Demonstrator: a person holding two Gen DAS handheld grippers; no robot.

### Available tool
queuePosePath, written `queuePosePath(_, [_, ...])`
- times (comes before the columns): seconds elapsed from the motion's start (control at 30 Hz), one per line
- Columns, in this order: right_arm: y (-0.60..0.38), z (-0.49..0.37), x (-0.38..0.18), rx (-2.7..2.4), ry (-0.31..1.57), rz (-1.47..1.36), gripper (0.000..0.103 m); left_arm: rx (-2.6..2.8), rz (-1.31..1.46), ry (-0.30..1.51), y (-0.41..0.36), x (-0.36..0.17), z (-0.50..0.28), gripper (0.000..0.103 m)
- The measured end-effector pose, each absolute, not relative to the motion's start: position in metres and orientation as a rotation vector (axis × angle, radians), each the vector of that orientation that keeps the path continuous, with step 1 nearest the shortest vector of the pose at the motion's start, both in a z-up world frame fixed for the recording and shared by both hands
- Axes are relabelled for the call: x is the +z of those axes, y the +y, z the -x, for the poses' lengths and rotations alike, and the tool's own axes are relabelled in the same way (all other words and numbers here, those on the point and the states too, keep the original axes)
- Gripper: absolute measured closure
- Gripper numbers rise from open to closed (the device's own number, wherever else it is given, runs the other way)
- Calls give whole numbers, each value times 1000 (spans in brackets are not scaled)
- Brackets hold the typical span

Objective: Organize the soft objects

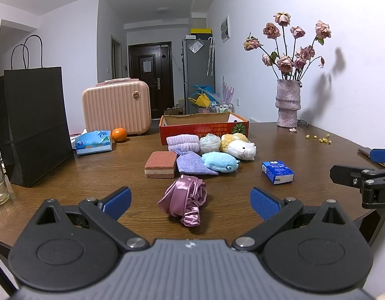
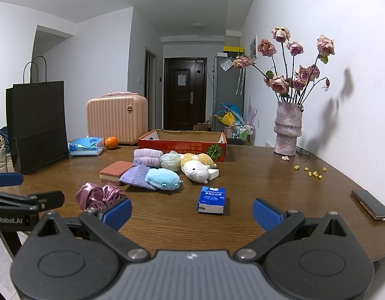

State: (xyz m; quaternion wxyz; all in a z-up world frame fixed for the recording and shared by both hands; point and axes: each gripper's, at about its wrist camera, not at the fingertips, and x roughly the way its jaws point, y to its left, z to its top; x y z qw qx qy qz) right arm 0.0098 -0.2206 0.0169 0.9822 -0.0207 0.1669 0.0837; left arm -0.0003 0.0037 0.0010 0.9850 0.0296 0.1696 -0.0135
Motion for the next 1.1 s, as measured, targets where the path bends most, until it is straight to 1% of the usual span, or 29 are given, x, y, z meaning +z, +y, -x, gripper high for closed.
queuePosePath(1.1, [-220,-6,23,170,325,43,0,-28,-60,338,5,4,3,0])
